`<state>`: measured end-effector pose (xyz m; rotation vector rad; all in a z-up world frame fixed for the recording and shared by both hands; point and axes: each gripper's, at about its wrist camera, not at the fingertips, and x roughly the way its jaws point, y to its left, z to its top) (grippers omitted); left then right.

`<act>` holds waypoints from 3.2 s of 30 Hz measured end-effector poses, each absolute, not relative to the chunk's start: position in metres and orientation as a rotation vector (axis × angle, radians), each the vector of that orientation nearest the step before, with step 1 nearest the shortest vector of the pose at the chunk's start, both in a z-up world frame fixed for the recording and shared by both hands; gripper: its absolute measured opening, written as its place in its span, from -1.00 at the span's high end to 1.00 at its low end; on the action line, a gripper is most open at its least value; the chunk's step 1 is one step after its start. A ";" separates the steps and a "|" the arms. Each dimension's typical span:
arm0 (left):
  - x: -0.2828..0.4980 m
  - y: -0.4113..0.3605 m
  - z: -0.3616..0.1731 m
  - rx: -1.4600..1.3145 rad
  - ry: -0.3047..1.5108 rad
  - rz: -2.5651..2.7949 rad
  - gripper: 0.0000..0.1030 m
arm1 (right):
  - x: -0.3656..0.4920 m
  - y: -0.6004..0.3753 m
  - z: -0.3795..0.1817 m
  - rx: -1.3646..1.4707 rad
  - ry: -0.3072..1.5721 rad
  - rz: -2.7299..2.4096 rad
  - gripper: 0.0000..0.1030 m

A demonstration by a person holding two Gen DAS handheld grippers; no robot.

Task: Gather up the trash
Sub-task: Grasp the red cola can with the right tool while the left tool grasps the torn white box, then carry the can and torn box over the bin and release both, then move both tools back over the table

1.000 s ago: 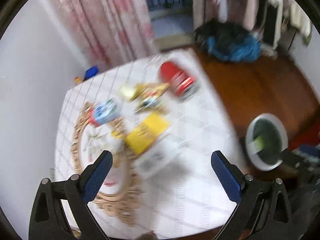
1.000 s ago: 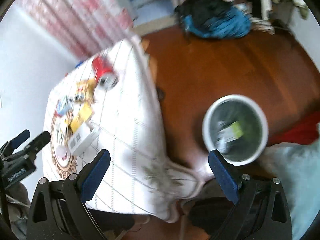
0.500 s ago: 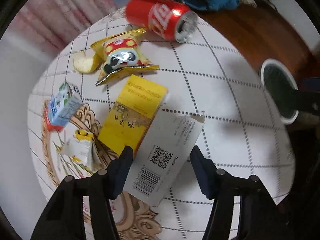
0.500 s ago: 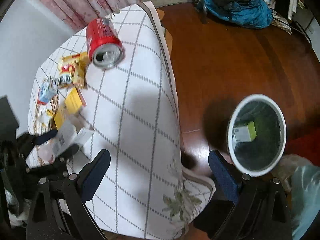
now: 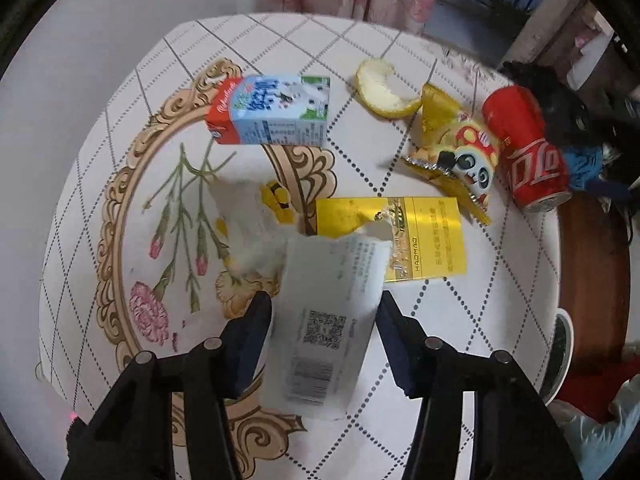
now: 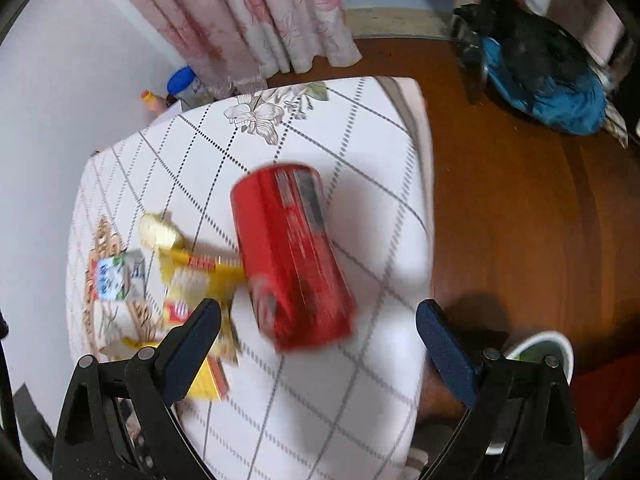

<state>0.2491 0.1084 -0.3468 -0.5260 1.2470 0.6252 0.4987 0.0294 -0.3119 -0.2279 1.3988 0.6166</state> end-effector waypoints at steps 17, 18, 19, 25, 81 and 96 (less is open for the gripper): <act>0.233 0.095 -0.318 -0.408 1.203 0.625 0.18 | 0.478 0.021 -0.314 -0.180 1.416 0.643 -0.33; 0.230 0.093 -0.311 -0.405 1.188 0.626 0.18 | 0.472 0.015 -0.309 -0.177 1.400 0.644 -0.33; 0.230 0.089 -0.304 -0.399 1.173 0.626 0.18 | 0.465 0.009 -0.303 -0.173 1.383 0.648 -0.33; 0.236 0.070 -0.257 -0.351 1.075 0.623 0.18 | 0.422 -0.036 -0.271 -0.134 1.300 0.655 -0.32; 0.410 -0.209 -0.354 -0.437 1.395 0.154 -0.90 | 0.484 -0.457 -0.414 0.043 1.581 0.103 -0.99; 0.387 -0.203 -0.306 -0.268 1.300 0.223 -0.90 | 0.444 -0.446 -0.360 0.003 1.508 0.093 -0.99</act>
